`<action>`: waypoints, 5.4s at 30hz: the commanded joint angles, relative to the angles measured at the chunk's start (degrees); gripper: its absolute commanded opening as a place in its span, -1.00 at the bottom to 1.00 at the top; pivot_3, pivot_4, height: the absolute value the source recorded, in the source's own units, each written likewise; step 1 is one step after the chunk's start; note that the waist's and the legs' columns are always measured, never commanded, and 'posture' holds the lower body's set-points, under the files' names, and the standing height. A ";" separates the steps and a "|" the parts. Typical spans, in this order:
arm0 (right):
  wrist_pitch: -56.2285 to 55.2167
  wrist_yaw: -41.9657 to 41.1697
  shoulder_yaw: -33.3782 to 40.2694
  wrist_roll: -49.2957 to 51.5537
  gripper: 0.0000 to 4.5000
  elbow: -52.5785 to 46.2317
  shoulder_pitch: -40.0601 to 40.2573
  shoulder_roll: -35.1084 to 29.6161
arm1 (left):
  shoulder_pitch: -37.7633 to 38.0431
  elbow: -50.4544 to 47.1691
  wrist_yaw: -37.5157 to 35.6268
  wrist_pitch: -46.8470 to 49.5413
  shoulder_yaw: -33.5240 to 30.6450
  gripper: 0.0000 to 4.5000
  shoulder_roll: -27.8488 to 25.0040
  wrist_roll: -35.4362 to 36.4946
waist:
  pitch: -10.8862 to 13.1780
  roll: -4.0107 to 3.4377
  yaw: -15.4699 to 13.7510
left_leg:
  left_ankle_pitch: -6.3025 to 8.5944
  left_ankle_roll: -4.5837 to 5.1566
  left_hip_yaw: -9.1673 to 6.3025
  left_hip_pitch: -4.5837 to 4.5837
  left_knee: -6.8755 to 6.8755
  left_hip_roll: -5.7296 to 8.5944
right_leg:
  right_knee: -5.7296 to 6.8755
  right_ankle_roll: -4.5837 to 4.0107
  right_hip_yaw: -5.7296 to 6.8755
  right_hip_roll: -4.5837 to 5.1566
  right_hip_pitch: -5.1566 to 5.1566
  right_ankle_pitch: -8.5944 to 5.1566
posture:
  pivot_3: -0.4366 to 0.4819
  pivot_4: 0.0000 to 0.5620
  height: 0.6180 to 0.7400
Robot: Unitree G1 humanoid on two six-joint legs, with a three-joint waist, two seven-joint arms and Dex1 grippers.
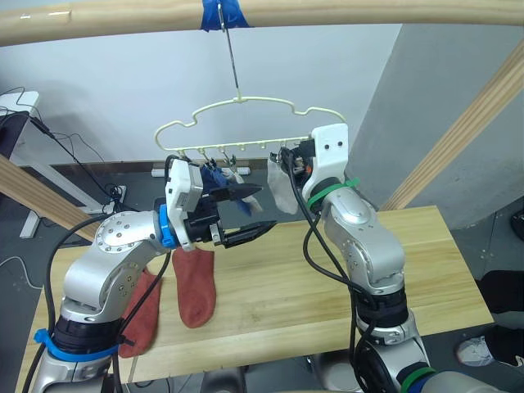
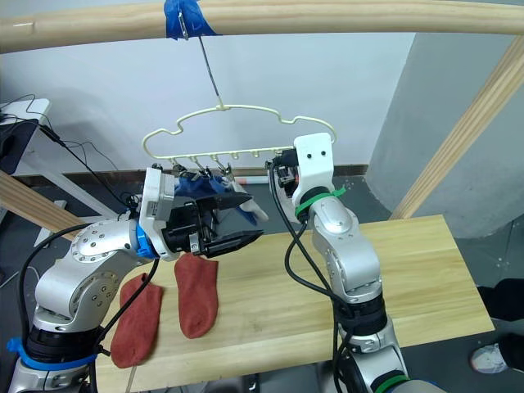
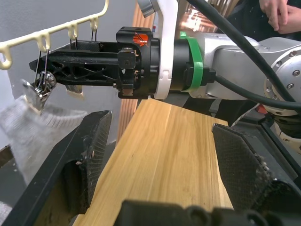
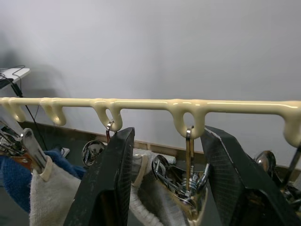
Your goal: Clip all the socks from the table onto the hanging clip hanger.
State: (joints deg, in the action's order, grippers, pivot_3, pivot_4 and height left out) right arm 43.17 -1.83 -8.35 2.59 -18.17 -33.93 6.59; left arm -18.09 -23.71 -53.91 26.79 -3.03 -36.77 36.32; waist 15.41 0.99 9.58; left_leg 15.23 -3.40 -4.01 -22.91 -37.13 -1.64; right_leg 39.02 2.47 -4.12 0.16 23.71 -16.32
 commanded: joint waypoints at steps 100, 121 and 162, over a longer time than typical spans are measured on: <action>5.11 -9.99 -2.71 2.16 -0.01 -20.31 12.51 -13.63 | 0.65 -1.54 -0.38 -0.23 -0.99 0.68 -0.36 0.69 | -0.01 0.01 -0.05 | -0.01 -0.01 -0.02 0.01 -0.07 0.02 | 0.06 0.00 0.02 -0.01 -0.01 0.00 | -0.51 -0.12 1.00; -0.92 -2.88 -3.40 -4.13 -0.01 -6.63 5.49 -9.48 | -0.45 -1.26 -0.24 -0.38 -0.66 0.68 -0.50 0.17 | -0.01 0.01 -0.12 | -0.02 -0.02 0.00 -0.02 -0.11 0.02 | 0.06 -0.01 0.00 0.01 -0.01 0.01 | -0.49 -0.13 1.00; -1.46 0.23 -1.97 -3.86 -0.22 -3.78 1.49 -2.96 | -0.13 -1.05 -0.69 -0.74 -0.71 0.68 -0.51 -0.06 | -0.02 0.01 -0.08 | -0.02 -0.02 -0.02 -0.01 -0.13 0.01 | 0.10 -0.02 0.02 0.01 -0.01 0.01 | -0.48 -0.14 1.00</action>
State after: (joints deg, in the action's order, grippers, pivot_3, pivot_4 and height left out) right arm 41.95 -2.08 -10.35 -1.46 -18.95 -31.33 2.95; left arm -18.14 -23.73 -54.45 26.93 -3.08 -36.82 36.23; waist 15.40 0.99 9.50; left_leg 15.21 -3.42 -4.03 -22.92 -37.25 -1.63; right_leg 39.13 2.45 -4.10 0.17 23.69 -16.31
